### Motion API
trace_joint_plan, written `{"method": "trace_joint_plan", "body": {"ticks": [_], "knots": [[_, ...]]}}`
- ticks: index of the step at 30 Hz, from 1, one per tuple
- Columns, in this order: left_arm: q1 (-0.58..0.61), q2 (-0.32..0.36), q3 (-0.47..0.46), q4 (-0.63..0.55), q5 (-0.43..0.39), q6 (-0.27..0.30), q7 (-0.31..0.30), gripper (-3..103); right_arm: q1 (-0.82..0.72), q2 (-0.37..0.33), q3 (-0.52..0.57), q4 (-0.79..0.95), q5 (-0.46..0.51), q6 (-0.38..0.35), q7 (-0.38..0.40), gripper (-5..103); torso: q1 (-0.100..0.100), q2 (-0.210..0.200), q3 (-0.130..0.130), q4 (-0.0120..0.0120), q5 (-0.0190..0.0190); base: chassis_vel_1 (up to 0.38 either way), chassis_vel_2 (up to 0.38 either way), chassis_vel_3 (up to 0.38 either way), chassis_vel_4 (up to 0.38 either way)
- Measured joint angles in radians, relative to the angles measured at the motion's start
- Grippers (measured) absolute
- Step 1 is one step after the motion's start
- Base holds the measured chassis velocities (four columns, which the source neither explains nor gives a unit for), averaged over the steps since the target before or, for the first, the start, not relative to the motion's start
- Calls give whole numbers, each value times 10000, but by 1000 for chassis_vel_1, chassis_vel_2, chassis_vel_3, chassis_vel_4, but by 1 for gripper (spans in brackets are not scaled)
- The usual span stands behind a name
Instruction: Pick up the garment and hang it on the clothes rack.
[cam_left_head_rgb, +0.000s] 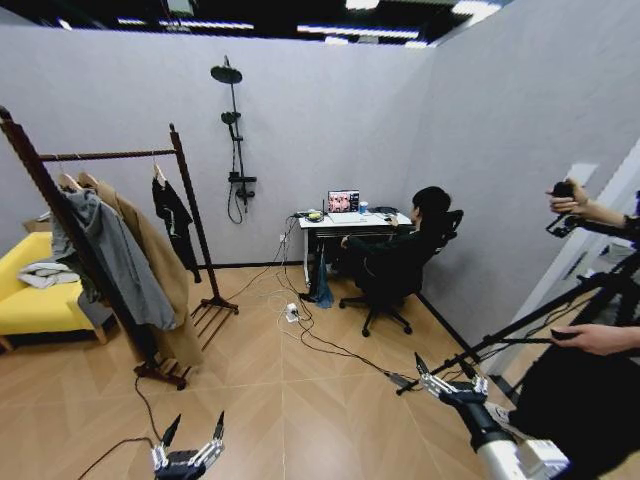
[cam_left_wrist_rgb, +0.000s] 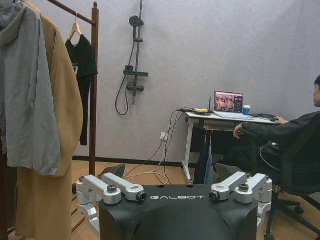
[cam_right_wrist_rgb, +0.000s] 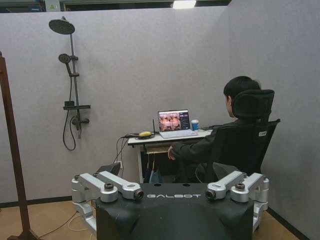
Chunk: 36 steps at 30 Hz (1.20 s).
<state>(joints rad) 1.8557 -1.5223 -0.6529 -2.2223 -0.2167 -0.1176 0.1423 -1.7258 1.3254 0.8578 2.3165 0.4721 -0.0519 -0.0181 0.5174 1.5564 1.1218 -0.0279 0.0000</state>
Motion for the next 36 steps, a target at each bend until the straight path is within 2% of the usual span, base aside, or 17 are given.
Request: {"method": "trace_joint_plan", "body": {"ticks": [36], "knots": [[0, 0, 0, 0, 1, 0, 0, 100, 0, 0, -1, 0, 0, 0, 0, 100, 0, 1, 0, 1, 0, 0, 0, 0, 0]]}}
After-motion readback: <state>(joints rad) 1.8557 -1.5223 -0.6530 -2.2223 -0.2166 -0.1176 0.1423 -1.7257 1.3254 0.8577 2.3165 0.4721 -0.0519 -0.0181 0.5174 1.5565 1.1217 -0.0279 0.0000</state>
